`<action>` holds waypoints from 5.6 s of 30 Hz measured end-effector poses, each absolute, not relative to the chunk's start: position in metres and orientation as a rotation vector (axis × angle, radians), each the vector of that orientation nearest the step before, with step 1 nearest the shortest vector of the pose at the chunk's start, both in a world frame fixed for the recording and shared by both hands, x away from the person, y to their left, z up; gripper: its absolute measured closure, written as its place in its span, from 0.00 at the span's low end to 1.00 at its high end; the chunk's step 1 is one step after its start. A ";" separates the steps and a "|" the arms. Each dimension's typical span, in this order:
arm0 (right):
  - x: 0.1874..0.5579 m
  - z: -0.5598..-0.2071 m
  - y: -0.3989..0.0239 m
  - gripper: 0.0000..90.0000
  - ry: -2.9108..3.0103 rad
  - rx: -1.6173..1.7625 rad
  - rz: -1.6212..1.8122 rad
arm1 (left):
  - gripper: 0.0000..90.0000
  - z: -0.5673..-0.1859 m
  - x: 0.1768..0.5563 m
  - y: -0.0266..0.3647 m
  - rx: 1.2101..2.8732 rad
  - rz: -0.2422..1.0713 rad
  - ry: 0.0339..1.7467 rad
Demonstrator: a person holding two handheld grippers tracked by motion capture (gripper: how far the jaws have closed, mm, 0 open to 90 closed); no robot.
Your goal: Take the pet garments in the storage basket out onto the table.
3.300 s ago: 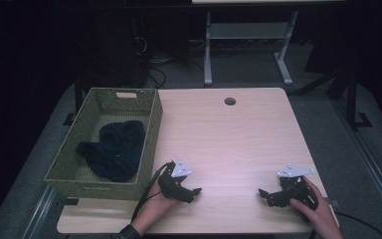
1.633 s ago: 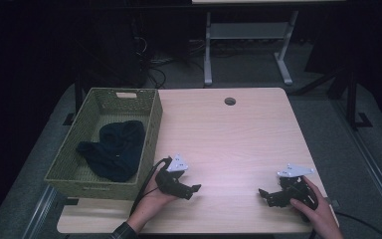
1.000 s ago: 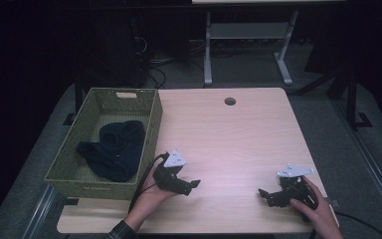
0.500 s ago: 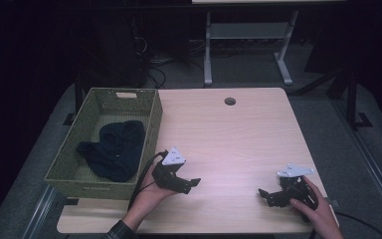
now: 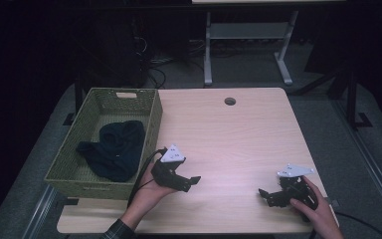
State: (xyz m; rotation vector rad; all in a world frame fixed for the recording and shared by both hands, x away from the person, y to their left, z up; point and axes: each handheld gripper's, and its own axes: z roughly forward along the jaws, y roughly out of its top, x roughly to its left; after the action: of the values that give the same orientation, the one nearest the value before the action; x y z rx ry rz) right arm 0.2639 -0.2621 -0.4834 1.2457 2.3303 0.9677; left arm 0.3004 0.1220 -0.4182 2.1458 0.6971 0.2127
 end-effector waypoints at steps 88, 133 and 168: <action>0.264 -0.483 -0.262 0.00 2.328 1.248 0.970 | 0.16 -0.354 0.332 0.173 2.097 0.275 0.728; 0.264 -0.483 -0.262 0.00 2.328 1.248 0.969 | 0.16 -0.355 0.349 0.264 2.072 0.432 0.926; 0.264 -0.483 -0.262 0.00 2.328 1.249 0.970 | 0.15 -0.402 0.381 0.301 2.243 0.446 1.120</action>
State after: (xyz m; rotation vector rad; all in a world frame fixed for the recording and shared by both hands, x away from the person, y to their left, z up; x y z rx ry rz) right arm 0.2639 -0.2619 -0.4834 1.2493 2.3281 0.9696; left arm 0.3808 0.3015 -0.4018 2.2428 1.1195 0.4461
